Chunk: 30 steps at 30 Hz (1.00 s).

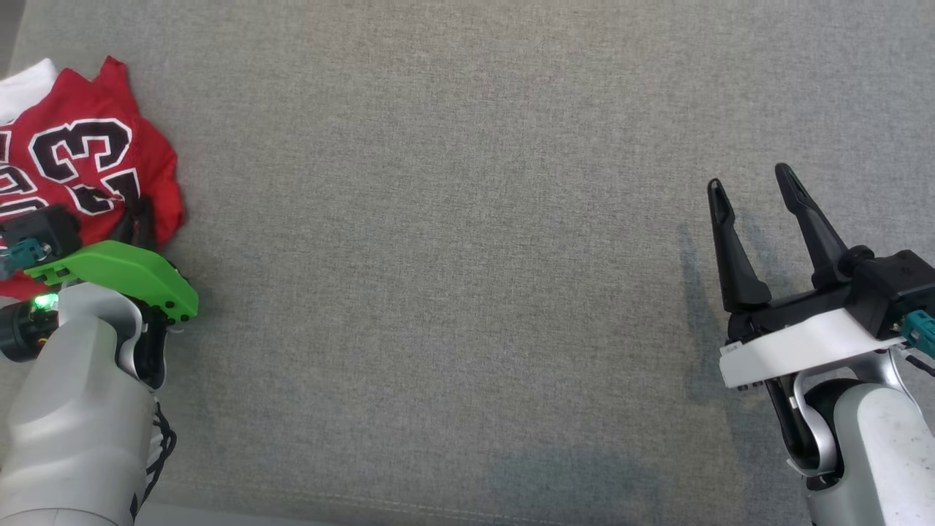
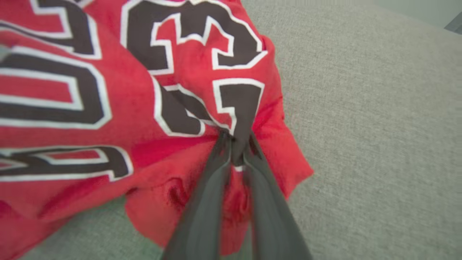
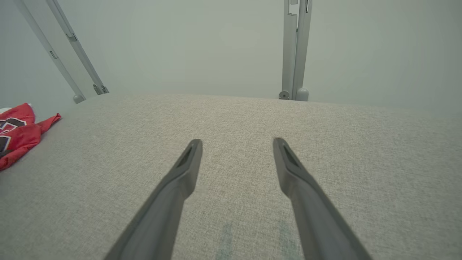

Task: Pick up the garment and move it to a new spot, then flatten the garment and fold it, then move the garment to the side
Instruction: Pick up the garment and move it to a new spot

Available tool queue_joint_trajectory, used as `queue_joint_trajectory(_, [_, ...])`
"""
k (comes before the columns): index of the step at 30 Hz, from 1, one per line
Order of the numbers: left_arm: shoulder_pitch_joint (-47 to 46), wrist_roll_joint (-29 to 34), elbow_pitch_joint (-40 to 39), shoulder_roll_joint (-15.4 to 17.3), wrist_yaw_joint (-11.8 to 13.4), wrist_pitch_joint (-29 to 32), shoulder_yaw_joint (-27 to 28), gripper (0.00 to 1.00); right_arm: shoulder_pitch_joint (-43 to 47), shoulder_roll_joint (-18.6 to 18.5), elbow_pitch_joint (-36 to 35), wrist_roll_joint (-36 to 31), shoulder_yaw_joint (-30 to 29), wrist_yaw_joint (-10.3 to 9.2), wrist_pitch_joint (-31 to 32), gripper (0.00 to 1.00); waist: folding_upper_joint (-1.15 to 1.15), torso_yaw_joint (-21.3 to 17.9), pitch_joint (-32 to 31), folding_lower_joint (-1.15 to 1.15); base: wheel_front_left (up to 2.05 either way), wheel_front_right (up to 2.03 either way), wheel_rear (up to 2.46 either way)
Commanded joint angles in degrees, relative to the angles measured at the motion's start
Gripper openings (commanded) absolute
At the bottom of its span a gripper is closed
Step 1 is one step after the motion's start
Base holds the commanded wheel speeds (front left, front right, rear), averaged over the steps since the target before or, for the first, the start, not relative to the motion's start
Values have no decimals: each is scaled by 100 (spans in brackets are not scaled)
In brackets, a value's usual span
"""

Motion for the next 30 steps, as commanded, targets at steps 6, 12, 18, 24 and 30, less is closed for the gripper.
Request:
queue_joint_trajectory(6, [198, 201, -295, 217, -54, -341, 32, 0, 111, 110, 186, 46, 27, -6, -150, 100, 0, -4, -538, -1, 0, 0, 0])
queue_joint_trajectory(12, [755, 581, -1551, 391, 177, -359, 377, 0, 273, 217, 301, 57, -17, -6, -259, 100, 0, -74, -929, -1, 0, 0, 0])
queue_joint_trajectory(18, [1791, 1030, -3247, 423, 569, -360, 716, 0, 484, 327, 407, 33, -75, -6, -396, 100, 0, -212, -1356, -1, 0, 0, 0])
queue_joint_trajectory(24, [2944, 1223, -4850, 312, 1005, -361, 818, 0, 658, 409, 460, 45, -105, -6, -456, 100, 0, -462, -1662, -1, 0, 0, 0])
queue_joint_trajectory(30, [3869, 1297, -6128, 201, 1352, -107, 723, 0, 788, 455, 468, 64, -132, -6, -447, 100, 0, -832, -1825, -1, 0, 0, 0])
